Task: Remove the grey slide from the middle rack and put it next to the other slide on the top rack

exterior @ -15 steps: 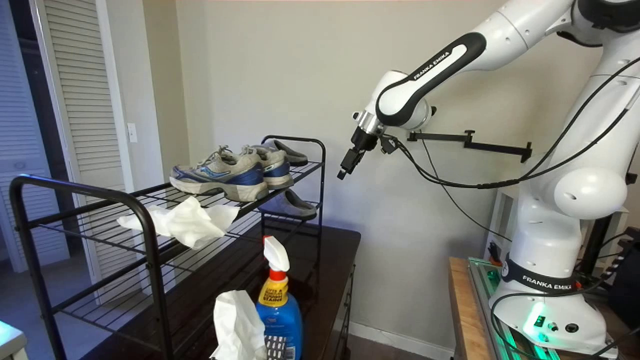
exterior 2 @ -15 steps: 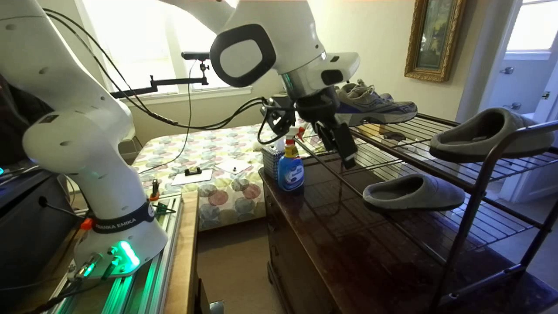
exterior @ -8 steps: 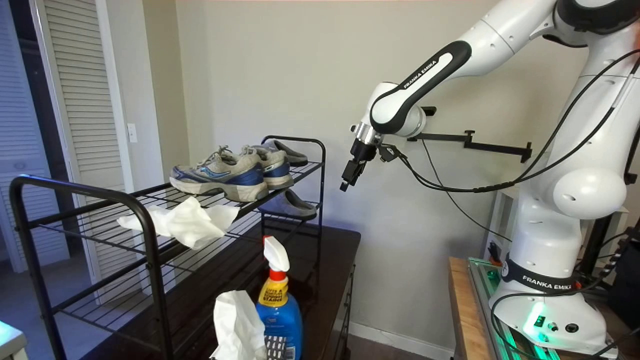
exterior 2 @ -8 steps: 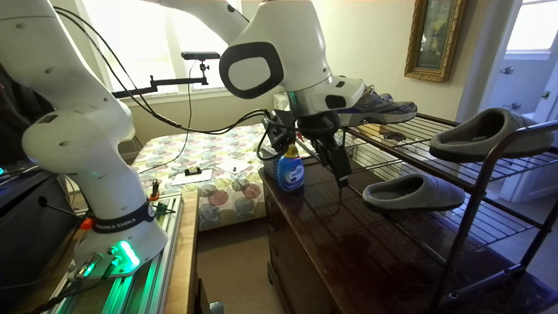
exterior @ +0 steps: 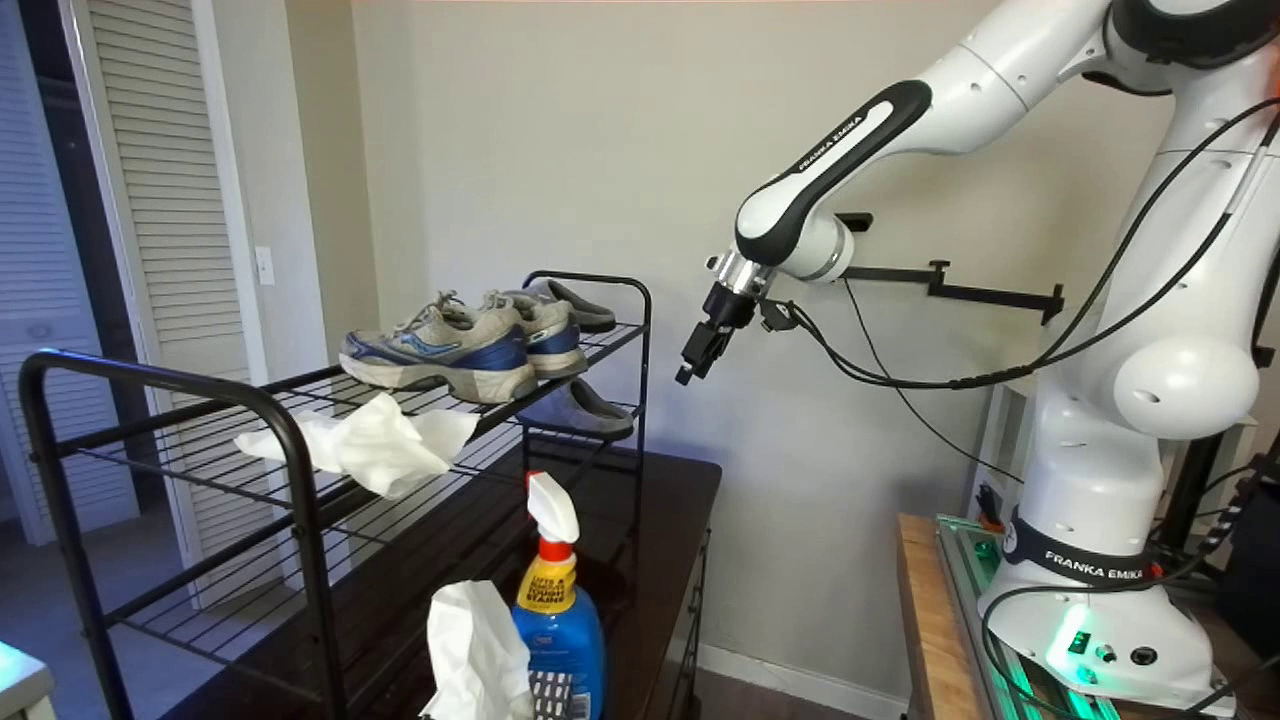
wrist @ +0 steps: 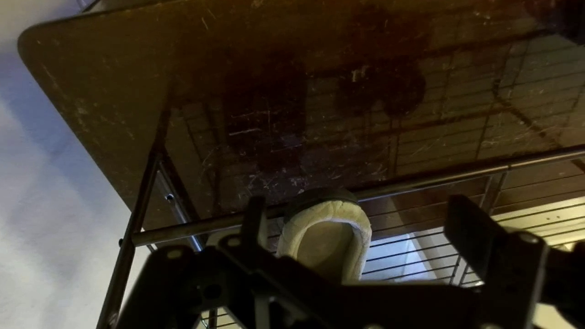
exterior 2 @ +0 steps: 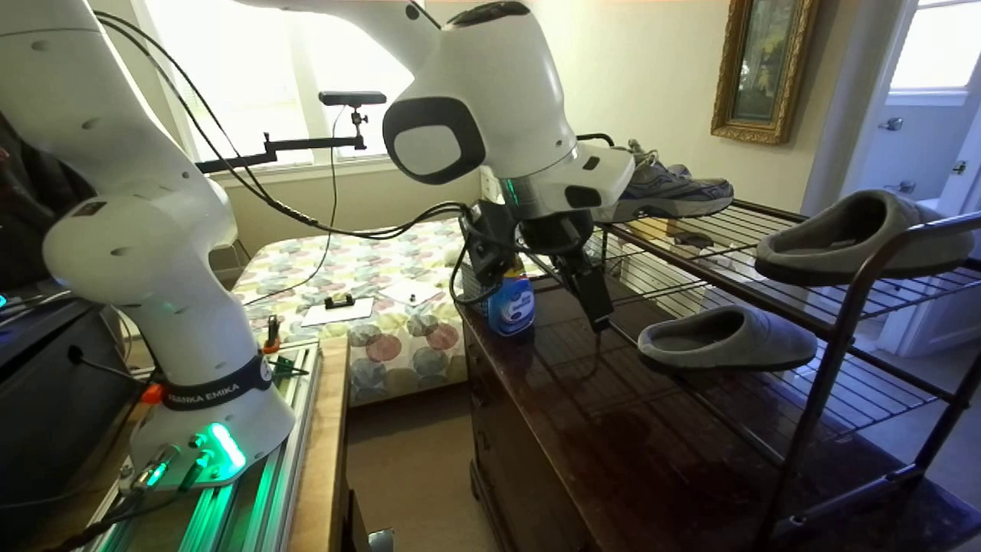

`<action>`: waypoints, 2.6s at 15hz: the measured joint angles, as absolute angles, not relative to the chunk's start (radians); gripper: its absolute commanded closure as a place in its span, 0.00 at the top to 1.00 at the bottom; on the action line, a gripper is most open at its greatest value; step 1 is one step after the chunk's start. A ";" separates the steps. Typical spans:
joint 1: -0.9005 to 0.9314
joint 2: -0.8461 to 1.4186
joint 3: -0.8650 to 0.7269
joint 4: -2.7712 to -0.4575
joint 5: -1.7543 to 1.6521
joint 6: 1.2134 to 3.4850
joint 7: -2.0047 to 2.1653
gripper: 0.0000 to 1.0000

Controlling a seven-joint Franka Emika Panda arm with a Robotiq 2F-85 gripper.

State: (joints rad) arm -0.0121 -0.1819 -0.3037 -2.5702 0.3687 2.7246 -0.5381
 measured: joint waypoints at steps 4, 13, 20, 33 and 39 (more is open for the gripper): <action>0.062 -0.160 -0.394 -2.573 0.676 2.799 -0.735 1.00; 0.194 -0.054 -0.453 -2.513 1.219 2.894 -1.143 1.00; 0.199 0.003 -0.452 -2.476 1.328 2.897 -1.208 1.00; 0.214 0.033 -0.414 -2.327 1.890 2.993 -1.937 1.00; 0.213 0.150 -0.442 -2.274 2.194 2.948 -2.270 1.00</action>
